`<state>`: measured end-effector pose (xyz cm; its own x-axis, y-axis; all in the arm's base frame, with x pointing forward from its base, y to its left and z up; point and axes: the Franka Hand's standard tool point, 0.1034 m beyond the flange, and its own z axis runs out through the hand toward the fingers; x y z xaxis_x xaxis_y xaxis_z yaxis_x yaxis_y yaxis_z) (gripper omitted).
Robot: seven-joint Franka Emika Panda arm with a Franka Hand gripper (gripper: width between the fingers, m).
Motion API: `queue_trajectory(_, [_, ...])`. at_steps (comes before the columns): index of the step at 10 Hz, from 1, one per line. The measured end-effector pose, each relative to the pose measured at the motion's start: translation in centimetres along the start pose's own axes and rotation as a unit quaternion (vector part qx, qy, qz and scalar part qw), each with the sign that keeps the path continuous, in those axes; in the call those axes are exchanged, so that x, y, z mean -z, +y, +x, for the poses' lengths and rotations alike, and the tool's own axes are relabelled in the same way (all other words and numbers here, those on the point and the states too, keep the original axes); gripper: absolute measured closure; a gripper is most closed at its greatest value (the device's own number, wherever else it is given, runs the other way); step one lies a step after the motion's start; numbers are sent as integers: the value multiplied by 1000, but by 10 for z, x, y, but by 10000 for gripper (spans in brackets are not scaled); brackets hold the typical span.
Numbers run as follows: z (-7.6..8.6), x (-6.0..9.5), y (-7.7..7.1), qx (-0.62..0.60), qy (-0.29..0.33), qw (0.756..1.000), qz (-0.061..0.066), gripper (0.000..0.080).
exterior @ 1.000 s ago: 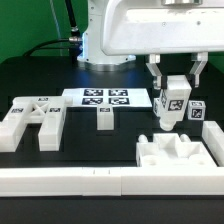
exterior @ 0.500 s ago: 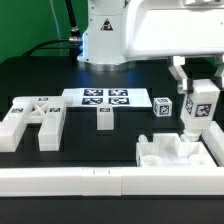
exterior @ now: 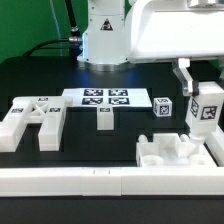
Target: Assemble chair
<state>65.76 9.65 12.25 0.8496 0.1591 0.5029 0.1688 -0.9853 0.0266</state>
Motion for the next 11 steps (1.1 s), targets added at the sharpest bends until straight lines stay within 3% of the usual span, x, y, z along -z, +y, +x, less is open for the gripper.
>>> queue_trajectory(6, [0,-13,1,11,-11,1000,0,509])
queue_trajectory(11, [-12,-23,-1,13,-20,1000,0,509])
